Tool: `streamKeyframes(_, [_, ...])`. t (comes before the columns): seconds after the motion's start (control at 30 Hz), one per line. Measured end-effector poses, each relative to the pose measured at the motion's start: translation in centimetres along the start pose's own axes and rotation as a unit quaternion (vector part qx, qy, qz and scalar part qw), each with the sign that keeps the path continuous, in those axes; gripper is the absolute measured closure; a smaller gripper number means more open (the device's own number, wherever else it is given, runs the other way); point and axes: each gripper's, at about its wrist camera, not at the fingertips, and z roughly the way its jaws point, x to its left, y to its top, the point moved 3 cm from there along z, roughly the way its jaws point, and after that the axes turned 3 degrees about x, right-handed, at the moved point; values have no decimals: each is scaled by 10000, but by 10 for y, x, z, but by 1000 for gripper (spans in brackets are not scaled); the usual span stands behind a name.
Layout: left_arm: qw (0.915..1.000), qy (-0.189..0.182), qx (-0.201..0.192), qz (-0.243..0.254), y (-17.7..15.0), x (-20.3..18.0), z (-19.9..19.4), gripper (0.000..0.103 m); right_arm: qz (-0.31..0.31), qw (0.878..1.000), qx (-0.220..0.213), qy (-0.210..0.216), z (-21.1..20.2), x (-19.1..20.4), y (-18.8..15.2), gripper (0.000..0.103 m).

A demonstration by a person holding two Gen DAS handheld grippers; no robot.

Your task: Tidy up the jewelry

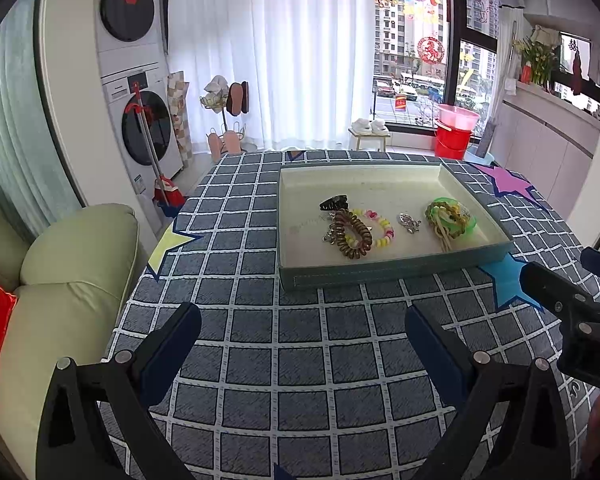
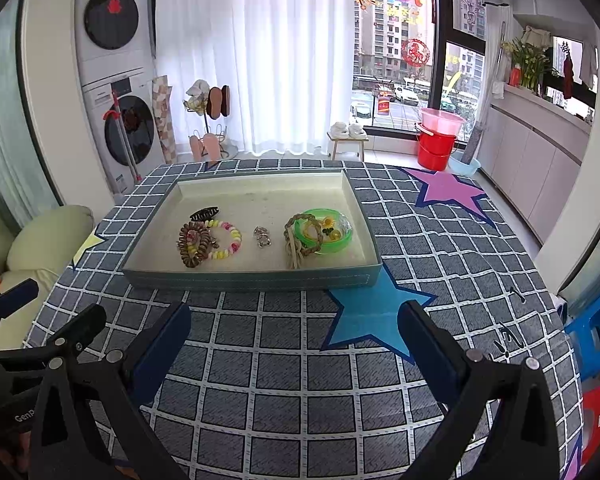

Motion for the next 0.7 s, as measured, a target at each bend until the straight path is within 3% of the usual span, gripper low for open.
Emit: streamKeyframes(0.7, [10000,22,-38,7,0,0,-1,0,9,10000,1,14,0,0,0,0])
